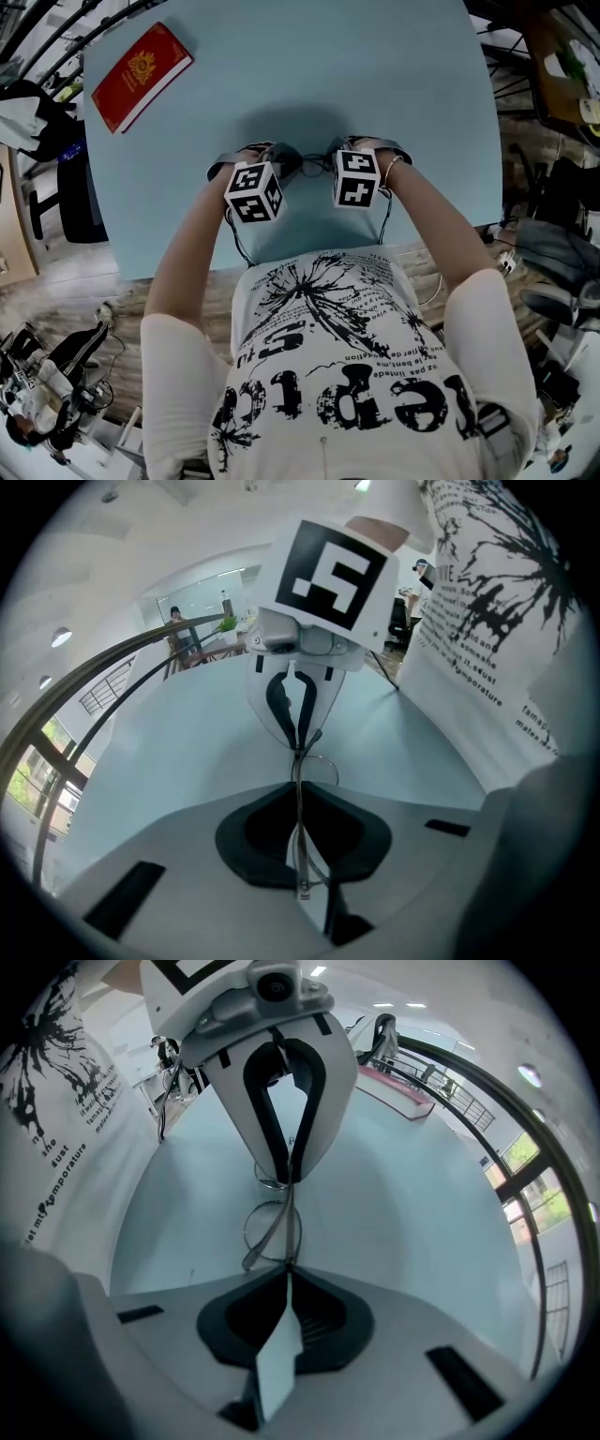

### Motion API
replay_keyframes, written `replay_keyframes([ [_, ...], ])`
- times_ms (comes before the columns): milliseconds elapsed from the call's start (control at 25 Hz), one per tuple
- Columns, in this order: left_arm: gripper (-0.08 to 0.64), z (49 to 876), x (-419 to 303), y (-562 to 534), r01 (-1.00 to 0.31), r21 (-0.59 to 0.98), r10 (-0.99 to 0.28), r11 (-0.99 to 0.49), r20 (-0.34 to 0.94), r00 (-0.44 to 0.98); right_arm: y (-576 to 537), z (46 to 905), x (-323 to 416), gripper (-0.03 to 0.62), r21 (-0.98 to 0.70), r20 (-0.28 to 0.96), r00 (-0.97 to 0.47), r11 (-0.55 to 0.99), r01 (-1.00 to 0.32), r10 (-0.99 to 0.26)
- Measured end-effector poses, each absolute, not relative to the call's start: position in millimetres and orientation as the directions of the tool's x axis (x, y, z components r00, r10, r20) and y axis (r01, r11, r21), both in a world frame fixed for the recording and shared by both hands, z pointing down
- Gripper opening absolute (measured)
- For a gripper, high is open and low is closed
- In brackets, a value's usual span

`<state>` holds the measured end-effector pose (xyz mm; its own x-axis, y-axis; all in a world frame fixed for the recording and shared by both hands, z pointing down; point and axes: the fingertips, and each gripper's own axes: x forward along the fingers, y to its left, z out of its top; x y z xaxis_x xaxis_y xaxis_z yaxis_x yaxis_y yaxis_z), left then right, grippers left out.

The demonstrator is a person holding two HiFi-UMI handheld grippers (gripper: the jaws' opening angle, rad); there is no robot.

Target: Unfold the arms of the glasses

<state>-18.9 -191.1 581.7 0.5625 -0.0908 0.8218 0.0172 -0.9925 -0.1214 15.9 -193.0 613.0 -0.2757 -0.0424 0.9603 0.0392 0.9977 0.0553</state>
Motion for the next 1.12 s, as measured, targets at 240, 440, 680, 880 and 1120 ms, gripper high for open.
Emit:
replay_keyframes([
  [240, 0.031, 569.5, -20.1, -191.5, -0.012, -0.126, -0.108, -0.992, 0.79, 0.604, -194.7, 612.0, 20.4, 0.026, 0.061, 0.965, -0.258, 0.998, 0.032, -0.051],
  [440, 0.031, 561.0, -27.1, -189.9, -0.027, -0.141, -0.127, -0.99, 0.777, 0.616, -191.6, 610.8, 21.6, 0.026, 0.046, 0.965, -0.257, 0.999, 0.007, -0.043],
  [680, 0.031, 551.2, -39.8, -189.5, -0.116, -0.081, -0.137, -0.99, 0.752, 0.644, -197.1, 610.4, 21.6, 0.026, 0.069, 0.971, -0.228, 0.998, 0.008, -0.065],
  [880, 0.031, 542.0, -54.1, -185.2, -0.163, -0.072, -0.163, -0.984, 0.742, 0.65, -195.9, 611.7, 22.4, 0.027, 0.086, 0.975, -0.207, 0.996, 0.013, -0.081],
  [1120, 0.031, 535.9, -85.3, -177.8, -0.211, -0.082, -0.199, -0.974, 0.755, 0.625, -196.5, 612.1, 27.9, 0.026, 0.097, 0.98, -0.176, 0.995, 0.006, -0.095],
])
